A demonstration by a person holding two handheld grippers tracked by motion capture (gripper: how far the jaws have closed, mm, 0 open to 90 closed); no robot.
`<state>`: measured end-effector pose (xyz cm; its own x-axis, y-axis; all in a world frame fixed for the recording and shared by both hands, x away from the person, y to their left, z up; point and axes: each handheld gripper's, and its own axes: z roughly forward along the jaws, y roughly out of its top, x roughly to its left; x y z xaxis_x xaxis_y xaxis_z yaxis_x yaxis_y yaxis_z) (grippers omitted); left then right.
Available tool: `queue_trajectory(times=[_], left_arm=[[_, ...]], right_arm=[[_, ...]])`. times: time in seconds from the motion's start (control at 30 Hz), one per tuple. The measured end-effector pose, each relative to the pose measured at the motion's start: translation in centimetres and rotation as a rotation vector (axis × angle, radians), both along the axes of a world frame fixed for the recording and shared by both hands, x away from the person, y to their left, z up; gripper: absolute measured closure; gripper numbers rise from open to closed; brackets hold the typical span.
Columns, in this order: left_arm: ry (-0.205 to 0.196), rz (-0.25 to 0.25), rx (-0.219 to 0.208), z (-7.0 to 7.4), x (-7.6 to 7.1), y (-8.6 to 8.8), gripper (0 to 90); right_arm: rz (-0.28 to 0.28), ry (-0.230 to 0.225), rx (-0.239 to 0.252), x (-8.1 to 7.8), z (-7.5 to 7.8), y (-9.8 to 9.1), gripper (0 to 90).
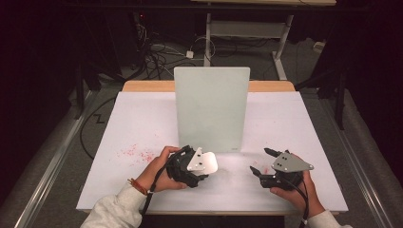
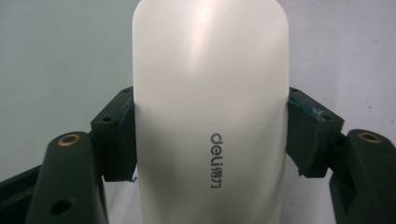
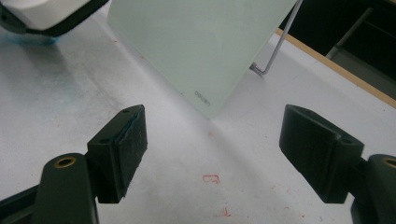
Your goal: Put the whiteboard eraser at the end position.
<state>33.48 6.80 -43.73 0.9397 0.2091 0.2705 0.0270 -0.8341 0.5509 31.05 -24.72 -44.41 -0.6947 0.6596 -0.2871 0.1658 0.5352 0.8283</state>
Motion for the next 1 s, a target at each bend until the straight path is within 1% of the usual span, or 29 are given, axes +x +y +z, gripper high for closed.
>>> queue_trajectory(times=[0.07, 0.13, 0.2, 0.3, 0.37, 0.43, 0.47, 0.5, 0.57, 0.63, 0.67, 0.77, 0.87, 0.93, 1.0], left_arm=[[0.019, -0.014, 0.021, -0.4, 0.1, -0.6, 28.8], [0.032, -0.04, 0.039, -0.7, 0.0, -1.2, 28.8], [0.03, -0.062, 0.057, -0.9, -0.2, -1.7, 28.8], [0.046, -0.079, 0.068, -1.1, -0.2, -2.4, 28.8], [0.061, -0.102, 0.075, -1.1, -0.1, -2.9, 28.7], [0.069, -0.125, 0.094, -1.1, -0.1, -3.3, 28.7], [0.076, -0.132, 0.093, -1.2, -0.2, -3.6, 28.7], [0.077, -0.146, 0.107, -1.2, -0.2, -3.9, 28.7], [0.073, -0.156, 0.12, -1.4, -0.3, -4.5, 28.7], [0.071, -0.139, 0.118, -1.7, -0.3, -4.9, 28.6], [0.071, -0.136, 0.125, -1.8, -0.2, -5.1, 28.5], [0.075, -0.119, 0.105, -1.9, 0.0, -5.2, 27.8], [0.076, -0.104, 0.056, -1.7, 0.0, -5.0, 26.3], [0.074, -0.103, 0.036, -1.4, 0.0, -4.7, 25.1], [0.061, -0.093, 0.009, -1.2, -0.1, -4.5, 22.4]], right_arm=[[-0.005, -0.002, 0.005, 0.0, 0.1, -0.1, 24.2], [-0.005, -0.002, 0.004, 0.0, 0.1, 0.0, 24.3], [0.0, 0.0, -0.001, 0.0, 0.0, 0.1, 24.2], [0.003, 0.002, -0.006, 0.0, 0.0, 0.2, 24.2], [0.005, 0.005, -0.007, 0.0, -0.1, 0.3, 24.2], [0.006, 0.005, -0.01, 0.0, -0.1, 0.3, 24.2], [0.006, 0.004, -0.01, 0.0, -0.1, 0.3, 24.2], [0.004, 0.006, -0.008, 0.0, -0.1, 0.3, 24.2], [0.003, 0.005, -0.009, 0.0, -0.1, 0.2, 24.2], [0.006, 0.006, -0.013, 0.0, -0.1, 0.2, 24.2], [0.005, 0.005, -0.014, 0.0, -0.1, 0.2, 24.3], [0.002, 0.005, -0.01, 0.0, 0.0, 0.1, 24.2], [-0.001, 0.003, -0.006, 0.1, 0.0, 0.0, 24.2], [0.001, 0.003, -0.006, 0.0, 0.0, 0.0, 24.2], [0.002, 0.003, -0.009, 0.0, 0.0, 0.1, 24.2]])
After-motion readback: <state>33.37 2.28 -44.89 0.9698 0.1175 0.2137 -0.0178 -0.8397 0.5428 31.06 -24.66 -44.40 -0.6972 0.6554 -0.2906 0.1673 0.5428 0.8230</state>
